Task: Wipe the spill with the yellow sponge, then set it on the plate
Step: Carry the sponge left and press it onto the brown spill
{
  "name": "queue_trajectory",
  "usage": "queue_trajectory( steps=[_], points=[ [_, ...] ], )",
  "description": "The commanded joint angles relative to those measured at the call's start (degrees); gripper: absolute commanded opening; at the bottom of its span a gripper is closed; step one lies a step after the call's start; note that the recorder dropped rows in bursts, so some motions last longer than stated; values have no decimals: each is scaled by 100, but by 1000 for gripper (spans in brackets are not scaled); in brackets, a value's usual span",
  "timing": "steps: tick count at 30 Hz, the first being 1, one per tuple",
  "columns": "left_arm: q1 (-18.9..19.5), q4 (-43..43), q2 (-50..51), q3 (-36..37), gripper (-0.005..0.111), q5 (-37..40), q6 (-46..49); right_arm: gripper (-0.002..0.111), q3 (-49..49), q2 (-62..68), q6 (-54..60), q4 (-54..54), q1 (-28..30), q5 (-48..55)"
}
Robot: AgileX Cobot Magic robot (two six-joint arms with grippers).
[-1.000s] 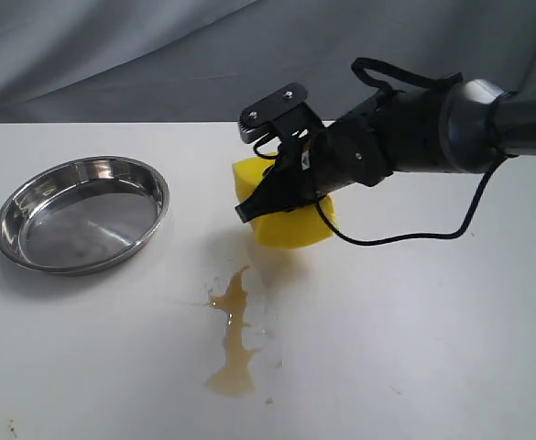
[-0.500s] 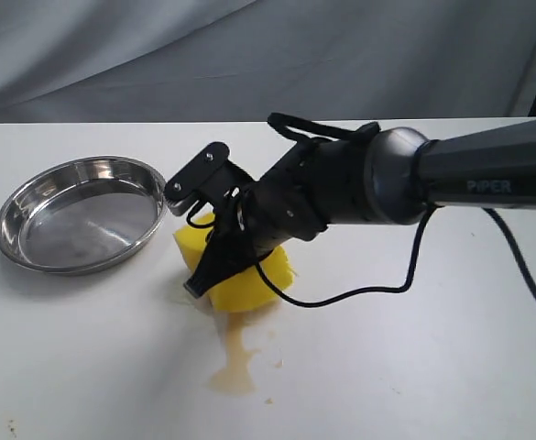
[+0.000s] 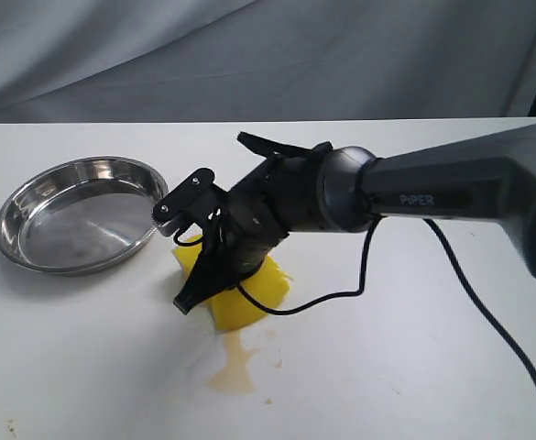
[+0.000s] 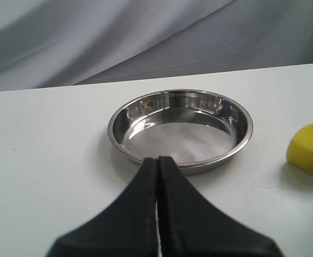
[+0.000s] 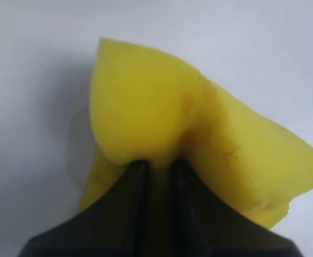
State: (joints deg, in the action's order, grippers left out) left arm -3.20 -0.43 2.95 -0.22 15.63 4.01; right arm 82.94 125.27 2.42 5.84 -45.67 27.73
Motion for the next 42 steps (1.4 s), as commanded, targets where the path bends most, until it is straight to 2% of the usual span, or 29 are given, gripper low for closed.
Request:
queue_trajectory(
  steps=[1, 6, 12, 20, 26, 34, 42],
  points=[
    [-37, -44, -25, 22, 0, -43, -7, 0, 560, 296, 202, -541, -25, 1535],
    [-37, -44, -25, 22, 0, -43, -7, 0, 693, 378, 244, -816, 123, 2092],
    [-37, -44, -25, 22, 0, -43, -7, 0, 682, 875, 1221, -2010, 338, 3366],
    [-37, -44, -25, 22, 0, -43, -7, 0, 773, 1027, 1524, -2181, 338, 3448],
    [-37, -44, -25, 22, 0, -43, -7, 0, 1247, 63, 1524, -2140, 338, 3440],
    [-37, -44, -25, 22, 0, -43, -7, 0, 1247, -687, 1367, -1777, 338, 3589],
    [-37, -44, -25, 22, 0, -43, -7, 0, 856, -607, 1367, -1572, 153, 3580]
  ],
)
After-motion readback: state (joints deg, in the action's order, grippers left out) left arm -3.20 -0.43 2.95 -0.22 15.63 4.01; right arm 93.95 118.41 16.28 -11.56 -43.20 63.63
